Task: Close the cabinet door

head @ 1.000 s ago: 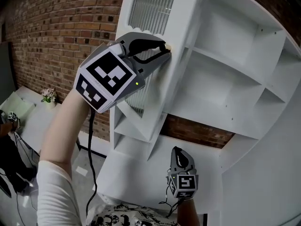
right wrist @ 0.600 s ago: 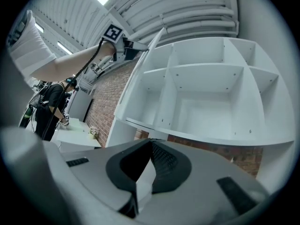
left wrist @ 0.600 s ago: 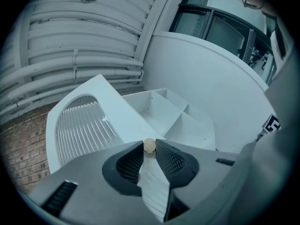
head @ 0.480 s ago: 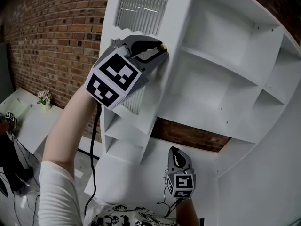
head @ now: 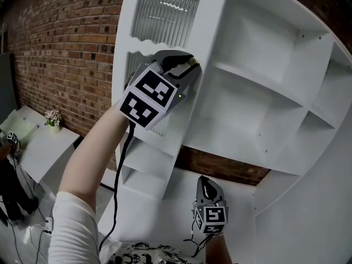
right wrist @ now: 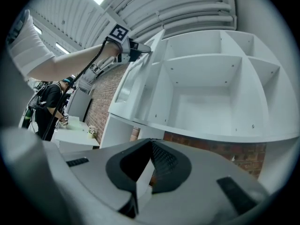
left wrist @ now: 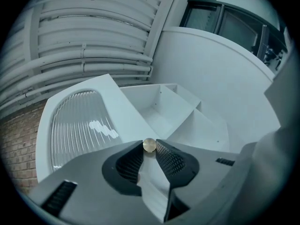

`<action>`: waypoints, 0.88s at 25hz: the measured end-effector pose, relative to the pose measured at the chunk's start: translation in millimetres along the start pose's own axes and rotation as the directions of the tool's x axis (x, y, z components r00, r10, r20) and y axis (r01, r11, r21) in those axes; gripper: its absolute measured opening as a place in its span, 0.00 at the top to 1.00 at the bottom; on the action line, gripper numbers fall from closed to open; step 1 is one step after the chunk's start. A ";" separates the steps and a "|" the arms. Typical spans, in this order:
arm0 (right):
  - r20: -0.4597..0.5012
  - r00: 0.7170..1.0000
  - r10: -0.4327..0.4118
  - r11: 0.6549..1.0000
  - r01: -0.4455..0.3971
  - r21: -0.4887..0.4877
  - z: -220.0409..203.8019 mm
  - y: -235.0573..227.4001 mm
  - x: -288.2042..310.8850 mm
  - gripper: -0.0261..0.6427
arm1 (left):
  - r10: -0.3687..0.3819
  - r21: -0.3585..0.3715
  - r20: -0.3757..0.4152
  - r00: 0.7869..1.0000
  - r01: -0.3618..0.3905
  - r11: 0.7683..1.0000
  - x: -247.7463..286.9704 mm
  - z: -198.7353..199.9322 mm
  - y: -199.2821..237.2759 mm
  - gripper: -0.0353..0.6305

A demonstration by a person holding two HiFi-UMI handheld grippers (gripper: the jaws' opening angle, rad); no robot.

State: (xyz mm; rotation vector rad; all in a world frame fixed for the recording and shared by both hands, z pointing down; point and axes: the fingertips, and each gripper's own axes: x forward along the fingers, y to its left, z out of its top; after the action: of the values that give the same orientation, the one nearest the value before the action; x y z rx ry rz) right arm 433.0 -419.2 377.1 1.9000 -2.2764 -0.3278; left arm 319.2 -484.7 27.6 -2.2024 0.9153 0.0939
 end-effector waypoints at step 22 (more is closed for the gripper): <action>-0.044 0.998 0.048 0.996 -0.044 0.074 -35.9 -11.4 23.6 0.95 | 0.121 0.024 -0.010 0.993 -0.121 0.992 49.5 -27.7 9.0 0.79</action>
State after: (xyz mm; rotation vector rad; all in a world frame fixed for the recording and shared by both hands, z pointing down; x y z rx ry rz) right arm 448.9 -446.7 408.2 1.8655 -2.3287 -0.1959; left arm 344.7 -536.1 26.2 -2.1270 1.0515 0.1270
